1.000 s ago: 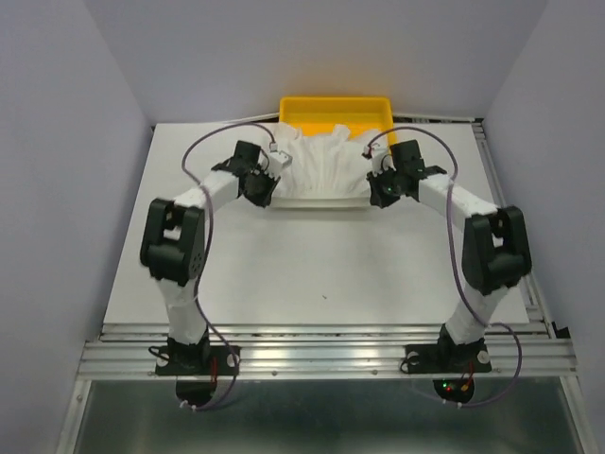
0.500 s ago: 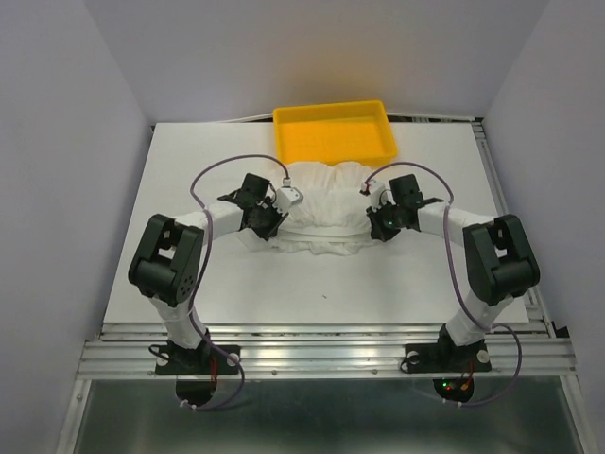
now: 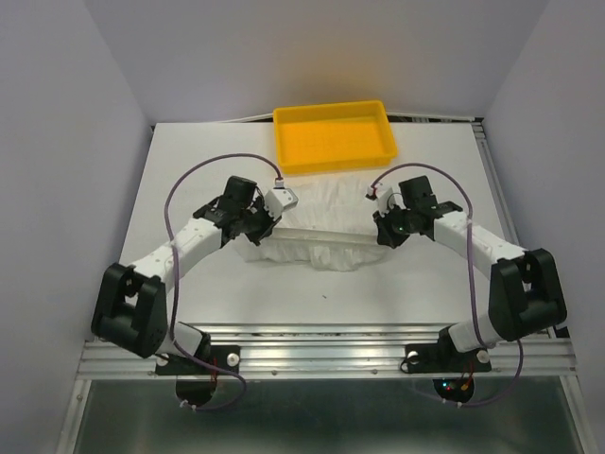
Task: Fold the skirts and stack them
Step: Flatten the skirt out
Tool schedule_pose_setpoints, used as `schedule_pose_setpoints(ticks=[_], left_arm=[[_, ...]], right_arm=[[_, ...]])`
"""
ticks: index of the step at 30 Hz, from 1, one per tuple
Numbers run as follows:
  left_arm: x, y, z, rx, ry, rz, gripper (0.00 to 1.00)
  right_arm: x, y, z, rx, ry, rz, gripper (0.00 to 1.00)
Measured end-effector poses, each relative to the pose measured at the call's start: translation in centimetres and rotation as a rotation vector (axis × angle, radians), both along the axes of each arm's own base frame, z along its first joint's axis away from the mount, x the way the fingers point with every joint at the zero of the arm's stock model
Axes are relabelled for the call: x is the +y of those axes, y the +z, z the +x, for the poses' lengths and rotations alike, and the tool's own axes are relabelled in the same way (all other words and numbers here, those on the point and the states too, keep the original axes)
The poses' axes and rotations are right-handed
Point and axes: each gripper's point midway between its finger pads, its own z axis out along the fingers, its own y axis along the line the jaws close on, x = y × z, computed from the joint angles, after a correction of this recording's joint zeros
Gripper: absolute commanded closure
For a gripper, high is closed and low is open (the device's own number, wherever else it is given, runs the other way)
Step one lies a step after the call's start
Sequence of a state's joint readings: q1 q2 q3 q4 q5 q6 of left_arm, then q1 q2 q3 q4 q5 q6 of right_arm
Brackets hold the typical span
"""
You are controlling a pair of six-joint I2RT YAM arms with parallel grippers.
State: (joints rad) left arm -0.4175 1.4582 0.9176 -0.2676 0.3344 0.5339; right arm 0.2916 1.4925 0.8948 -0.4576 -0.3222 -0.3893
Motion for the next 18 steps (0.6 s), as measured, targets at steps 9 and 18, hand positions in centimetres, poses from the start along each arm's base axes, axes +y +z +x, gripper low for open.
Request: schedule_pose_setpoints(ticks=[9,18], left_arm=[[-0.2,5.4,-3.8,-0.142,-0.132,-0.032,0.99],[-0.8,-1.0,-11.6,0.057,-0.346,0.069,0.82]], right_arm=[[0.0,4.7,-1.4,-0.078,0.088,0.01,0.99],[0.0,-1.3,-9.6,0.114,0.293,-0.088,0.85]])
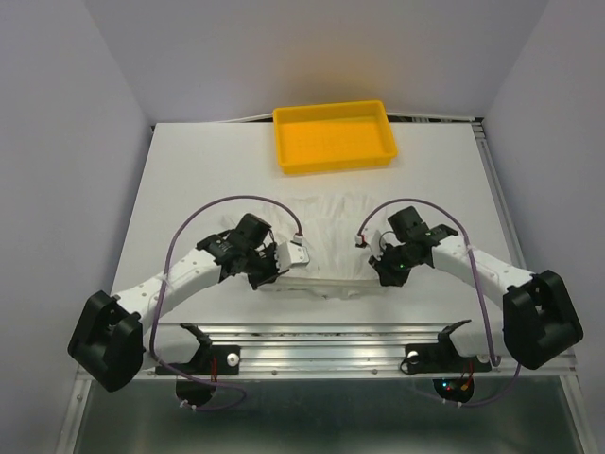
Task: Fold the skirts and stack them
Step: Flatten the skirt out
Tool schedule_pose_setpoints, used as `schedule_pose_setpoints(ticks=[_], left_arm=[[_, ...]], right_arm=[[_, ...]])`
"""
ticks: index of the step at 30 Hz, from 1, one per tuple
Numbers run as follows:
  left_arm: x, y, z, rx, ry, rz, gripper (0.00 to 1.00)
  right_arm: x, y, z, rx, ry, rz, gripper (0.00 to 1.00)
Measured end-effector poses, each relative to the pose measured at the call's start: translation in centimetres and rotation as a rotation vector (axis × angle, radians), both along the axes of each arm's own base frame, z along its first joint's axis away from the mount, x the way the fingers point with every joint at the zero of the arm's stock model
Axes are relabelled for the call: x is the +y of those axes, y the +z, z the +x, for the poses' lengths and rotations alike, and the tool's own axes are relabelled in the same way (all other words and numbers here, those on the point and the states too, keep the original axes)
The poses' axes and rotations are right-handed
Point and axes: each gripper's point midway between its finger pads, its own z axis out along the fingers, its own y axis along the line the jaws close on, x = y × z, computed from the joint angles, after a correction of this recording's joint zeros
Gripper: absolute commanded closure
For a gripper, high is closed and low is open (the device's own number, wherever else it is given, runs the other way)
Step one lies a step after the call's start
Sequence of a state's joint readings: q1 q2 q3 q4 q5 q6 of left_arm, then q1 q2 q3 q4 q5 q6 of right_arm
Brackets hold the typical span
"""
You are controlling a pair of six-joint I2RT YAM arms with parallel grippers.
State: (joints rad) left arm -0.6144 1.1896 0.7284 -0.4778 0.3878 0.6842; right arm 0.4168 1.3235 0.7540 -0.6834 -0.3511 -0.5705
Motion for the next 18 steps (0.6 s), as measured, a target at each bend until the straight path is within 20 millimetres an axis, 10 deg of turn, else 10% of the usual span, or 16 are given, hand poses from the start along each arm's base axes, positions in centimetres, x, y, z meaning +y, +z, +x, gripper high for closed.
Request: schedule_pose_setpoints(ticks=[2,7,12,18], left_arm=[[-0.3,-0.2,-0.9,0.002,-0.053,0.02,0.63],[-0.5,-0.6,-3.4,0.012,-0.175,0.082,0.31],[-0.1,1.8,-4.9,-0.033,-0.238,0.058,0.26],[0.1,7.9,-4.5,-0.188,-0.224,-0.034,0.21]], right_arm=[[0.2,-0.1,-1.1,-0.004,0.055,-0.02,0.44],[0.2,0.7,-2.1,-0.036,0.136,-0.045,0.05],[0.7,3.8,-2.9,-0.035,0.194,-0.019,0.0],[3.2,12.2,1.0,-0.236,0.197,0.086,0.0]])
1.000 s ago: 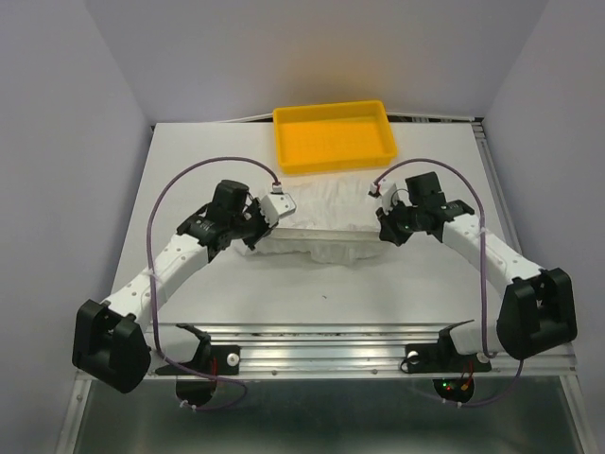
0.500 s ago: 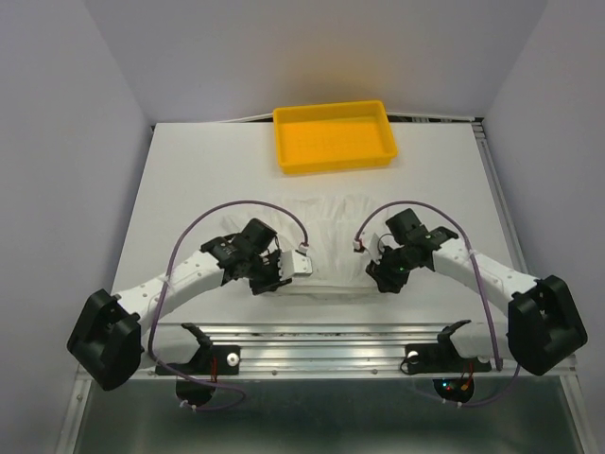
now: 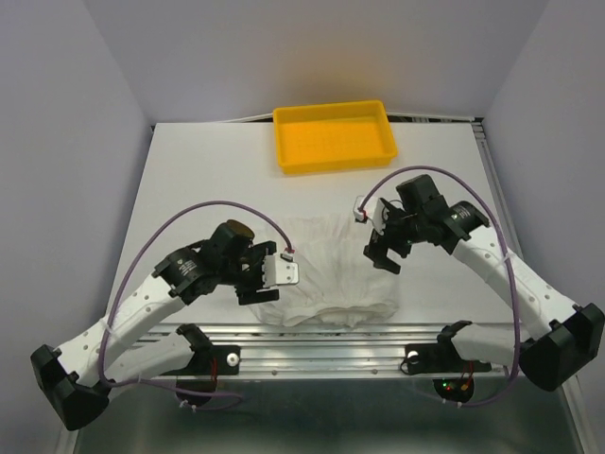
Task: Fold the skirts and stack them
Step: Flatten the skirt out
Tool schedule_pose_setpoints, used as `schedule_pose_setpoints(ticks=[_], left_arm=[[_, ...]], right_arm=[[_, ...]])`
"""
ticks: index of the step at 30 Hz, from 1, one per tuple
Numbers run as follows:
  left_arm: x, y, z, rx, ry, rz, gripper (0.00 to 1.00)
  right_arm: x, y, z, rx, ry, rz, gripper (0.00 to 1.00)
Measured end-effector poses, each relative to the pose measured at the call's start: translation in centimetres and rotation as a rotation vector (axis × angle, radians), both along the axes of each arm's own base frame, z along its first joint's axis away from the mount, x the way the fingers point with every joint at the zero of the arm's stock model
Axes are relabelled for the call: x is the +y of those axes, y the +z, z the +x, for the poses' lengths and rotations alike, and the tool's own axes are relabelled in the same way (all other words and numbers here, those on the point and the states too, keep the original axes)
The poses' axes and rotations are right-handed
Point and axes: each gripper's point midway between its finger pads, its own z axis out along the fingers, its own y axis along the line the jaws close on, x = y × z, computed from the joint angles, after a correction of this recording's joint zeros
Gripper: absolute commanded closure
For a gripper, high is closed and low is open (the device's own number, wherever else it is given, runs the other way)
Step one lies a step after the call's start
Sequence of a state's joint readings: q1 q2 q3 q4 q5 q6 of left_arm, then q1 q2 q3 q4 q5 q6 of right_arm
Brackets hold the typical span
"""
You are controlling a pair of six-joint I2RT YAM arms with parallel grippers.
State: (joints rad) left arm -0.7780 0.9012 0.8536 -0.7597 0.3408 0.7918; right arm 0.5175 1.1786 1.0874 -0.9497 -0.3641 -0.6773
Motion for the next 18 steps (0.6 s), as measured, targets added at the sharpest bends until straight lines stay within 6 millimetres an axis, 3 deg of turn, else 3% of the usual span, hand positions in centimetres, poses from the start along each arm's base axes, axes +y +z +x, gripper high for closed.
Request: schedule_pose_setpoints(ticks=[3,5,6,7,9,10,14,18], left_arm=[[0.2,1.1,0.3,-0.032,0.036,-0.028,0.22],[0.3,0.8,1.0,-0.016,0.103,-0.021,0.32],[0.4,0.5,1.2,-0.009,0.116,-0.012,0.32],[0.4,-0.1,1.8,0.014,0.156,0.005,0.4],[0.7,-1.7,3.4,0.062,0.241,0.056,0.54],[0.8,-2.2,4.1,0.083,0.276,0.077,0.57],[1.6,-6.4,7.7,0.236,0.444,0.195,0.64],[2.1,-9.0,10.0,0.319,0.55,0.245,0.69]], right_arm=[[0.9,2.0,1.6,-0.057,-0.003,0.032,0.04],[1.4,2.0,2.8,-0.067,-0.013,0.029,0.18],[1.7,1.5,3.8,-0.069,-0.021,0.018,0.22],[1.9,0.4,4.9,-0.06,-0.036,0.003,0.33],[2.0,-1.7,6.7,-0.038,-0.064,-0.033,0.42],[2.0,-3.1,7.5,-0.016,-0.076,-0.054,0.52],[1.0,-9.2,10.4,0.083,-0.134,-0.158,0.7],[-0.3,-13.0,11.5,0.133,-0.165,-0.234,0.82]])
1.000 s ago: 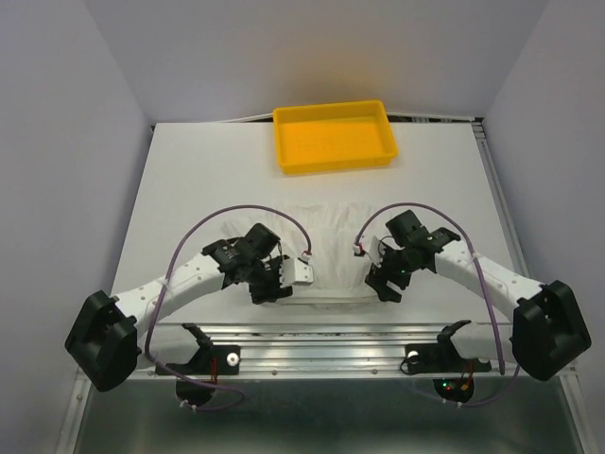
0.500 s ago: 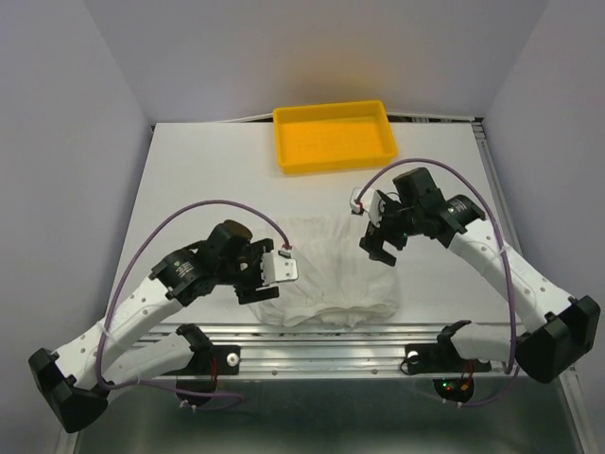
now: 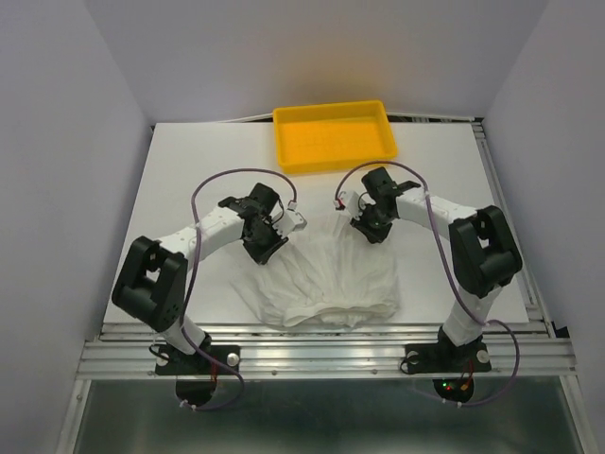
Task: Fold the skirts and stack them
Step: Flatten the skirt out
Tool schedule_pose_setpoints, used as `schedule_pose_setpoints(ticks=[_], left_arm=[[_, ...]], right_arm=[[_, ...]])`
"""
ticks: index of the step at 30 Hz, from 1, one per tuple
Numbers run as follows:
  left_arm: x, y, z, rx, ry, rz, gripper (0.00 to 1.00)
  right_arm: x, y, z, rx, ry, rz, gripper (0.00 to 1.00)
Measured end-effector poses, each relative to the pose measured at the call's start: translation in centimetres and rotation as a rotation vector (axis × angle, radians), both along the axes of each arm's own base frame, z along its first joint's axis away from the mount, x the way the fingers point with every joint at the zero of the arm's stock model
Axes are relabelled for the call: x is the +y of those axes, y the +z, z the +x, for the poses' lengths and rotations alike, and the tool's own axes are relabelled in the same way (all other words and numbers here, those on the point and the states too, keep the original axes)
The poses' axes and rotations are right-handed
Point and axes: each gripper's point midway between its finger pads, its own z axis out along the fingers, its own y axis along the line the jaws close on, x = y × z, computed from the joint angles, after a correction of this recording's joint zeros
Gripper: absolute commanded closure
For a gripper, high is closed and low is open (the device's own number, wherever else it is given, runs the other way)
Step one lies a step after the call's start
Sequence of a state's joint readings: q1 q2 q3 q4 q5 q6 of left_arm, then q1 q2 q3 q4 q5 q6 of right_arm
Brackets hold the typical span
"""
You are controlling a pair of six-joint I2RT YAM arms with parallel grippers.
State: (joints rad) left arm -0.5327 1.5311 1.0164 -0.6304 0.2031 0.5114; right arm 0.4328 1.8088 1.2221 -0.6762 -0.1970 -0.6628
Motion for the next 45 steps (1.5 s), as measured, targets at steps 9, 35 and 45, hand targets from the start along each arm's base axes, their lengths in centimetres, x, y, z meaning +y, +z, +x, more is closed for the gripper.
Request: schedule_pose_setpoints(ticks=[9,35,45], left_arm=[[-2.2,-4.2,4.1,0.095,0.064,0.033,0.75],[-2.8,17.1,18.8,-0.422,0.201,-0.448,0.4],[-5.0,7.5,10.7,-0.175,0.123,-0.375,0.44]], right_arm=[[-2.4,-1.2,-4.7,0.06,0.045,-0.044,0.89],[11.2,9.9,-9.2,0.156,0.017,0.405,0.65],[7.9,2.8,1.0,0.117,-0.21,0.307,0.7]])
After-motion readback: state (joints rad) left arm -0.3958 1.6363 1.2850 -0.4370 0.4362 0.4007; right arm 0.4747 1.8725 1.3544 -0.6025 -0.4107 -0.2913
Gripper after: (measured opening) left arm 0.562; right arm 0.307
